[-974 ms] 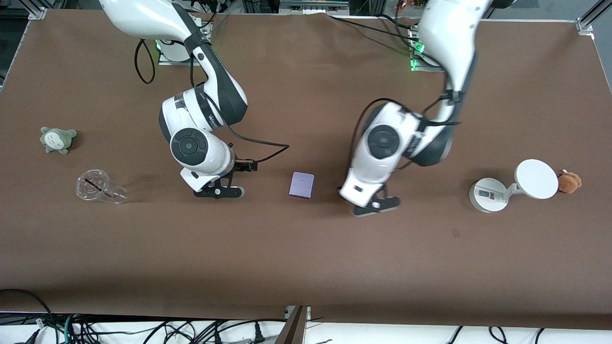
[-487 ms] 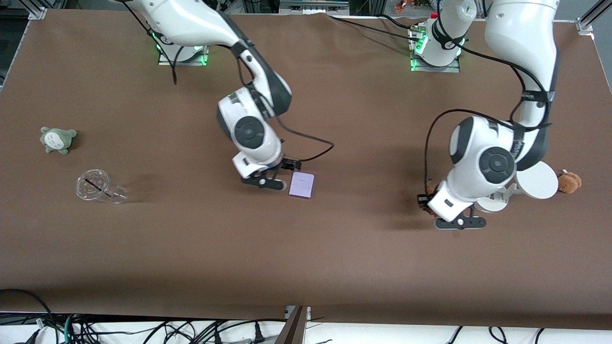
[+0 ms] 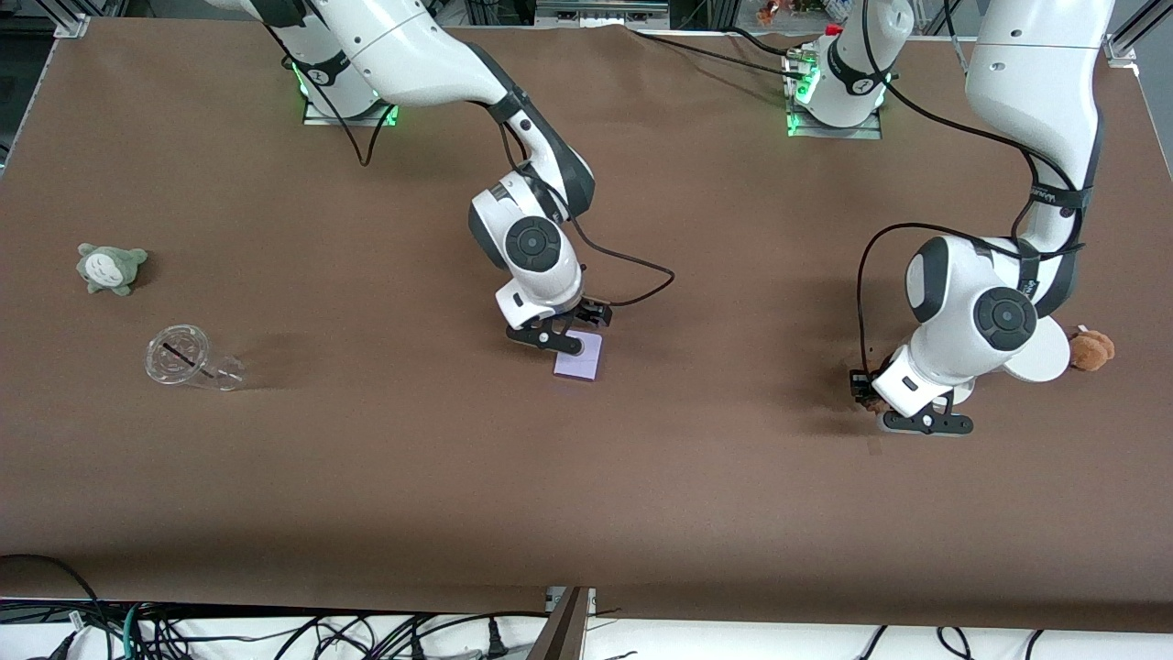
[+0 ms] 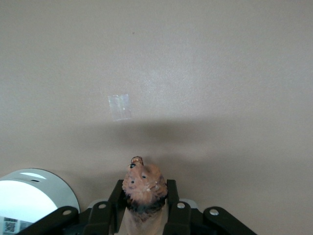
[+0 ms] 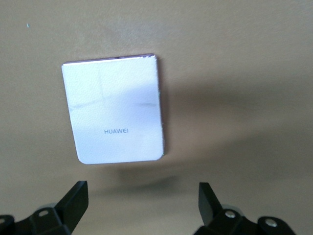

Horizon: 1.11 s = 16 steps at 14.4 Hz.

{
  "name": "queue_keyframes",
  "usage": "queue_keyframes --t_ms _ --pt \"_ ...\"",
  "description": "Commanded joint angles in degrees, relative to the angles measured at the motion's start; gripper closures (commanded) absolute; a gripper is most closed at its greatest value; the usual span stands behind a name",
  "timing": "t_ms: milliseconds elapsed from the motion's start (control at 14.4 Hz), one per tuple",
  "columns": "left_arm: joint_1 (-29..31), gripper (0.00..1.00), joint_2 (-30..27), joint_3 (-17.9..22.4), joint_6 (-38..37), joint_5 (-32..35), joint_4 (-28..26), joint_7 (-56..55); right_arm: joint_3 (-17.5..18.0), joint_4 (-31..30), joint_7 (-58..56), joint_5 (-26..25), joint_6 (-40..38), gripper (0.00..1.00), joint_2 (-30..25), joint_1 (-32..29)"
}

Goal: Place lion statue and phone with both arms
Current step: 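Carry the lion toward the white lamp while the right gripper reaches the phone, then lower the lion beside the lamp while the right gripper grasps the phone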

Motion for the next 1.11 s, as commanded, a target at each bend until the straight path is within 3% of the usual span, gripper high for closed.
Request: queue_keyframes --t_ms 0,626,696,765,835,904,1043 --pt "0.67 1.0 -0.55 -0.19 1.58 -0.74 -1.88 1.76 -0.93 0.96 1.2 -0.36 2.96 0.0 1.66 2.2" --pt "0.67 1.0 2.09 0.51 1.58 -3.99 -1.79 1.67 -1.54 1.74 1.99 -4.22 3.49 0.0 2.45 2.29" --pt "0.67 0.91 2.09 0.52 1.58 -3.99 -1.79 1.67 -1.54 1.83 1.99 -4.4 4.27 0.0 2.63 2.29" --pt "0.67 0.68 2.09 0.52 1.58 -3.99 -1.79 1.67 -1.54 1.92 1.9 -4.4 5.15 0.0 2.63 2.29" --pt "0.58 0.28 2.09 0.52 1.58 -3.99 -1.79 1.67 -1.63 2.18 1.81 -4.49 5.6 0.0 2.72 2.12" --pt "0.66 0.0 1.92 0.52 1.58 -3.99 -1.79 1.67 -1.63 2.79 1.73 -4.49 5.86 0.0 2.8 1.94" --pt "0.67 0.0 1.39 0.52 1.23 -3.91 -1.79 1.41 -1.63 4.99 1.81 -4.49 6.22 0.0 4.2 1.85"
